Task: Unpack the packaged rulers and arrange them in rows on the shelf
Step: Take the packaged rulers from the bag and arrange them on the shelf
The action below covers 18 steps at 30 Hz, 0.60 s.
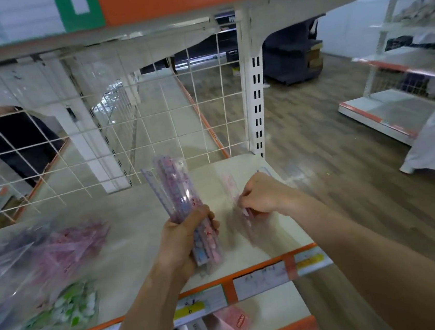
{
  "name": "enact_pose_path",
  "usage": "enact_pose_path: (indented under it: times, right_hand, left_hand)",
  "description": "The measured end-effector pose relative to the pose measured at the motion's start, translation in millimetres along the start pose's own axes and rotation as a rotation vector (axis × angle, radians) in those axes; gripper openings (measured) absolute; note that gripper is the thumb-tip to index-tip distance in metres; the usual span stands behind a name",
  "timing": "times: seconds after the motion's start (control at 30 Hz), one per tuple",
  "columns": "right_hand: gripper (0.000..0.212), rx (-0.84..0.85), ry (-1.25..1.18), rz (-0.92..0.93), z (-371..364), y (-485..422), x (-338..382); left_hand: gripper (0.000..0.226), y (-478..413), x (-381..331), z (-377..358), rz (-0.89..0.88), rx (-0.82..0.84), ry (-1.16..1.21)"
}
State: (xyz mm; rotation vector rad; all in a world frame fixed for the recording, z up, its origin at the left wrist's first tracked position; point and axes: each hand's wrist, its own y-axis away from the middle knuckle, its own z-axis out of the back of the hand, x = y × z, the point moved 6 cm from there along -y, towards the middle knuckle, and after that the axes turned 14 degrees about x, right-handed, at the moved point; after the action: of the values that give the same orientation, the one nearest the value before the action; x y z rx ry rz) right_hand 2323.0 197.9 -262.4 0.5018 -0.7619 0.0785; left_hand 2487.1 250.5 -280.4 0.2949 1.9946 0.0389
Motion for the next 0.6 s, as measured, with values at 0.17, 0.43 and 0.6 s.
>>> enact_pose_path:
  times: [0.17,0.43,0.6]
  right_hand:
    - [0.015,-0.125,0.32,-0.047,7,10,4]
    - [0.025,-0.255,0.747,0.099,-31,20,13]
    - [0.028,-0.295,0.832,0.053,-23,24,10]
  left_hand:
    - [0.006,0,1,1,0.019,0.01,0.003]
    - [0.004,-1,2,0,0.023,0.012,0.013]
    - [0.006,-2,3,-1,0.029,0.041,0.055]
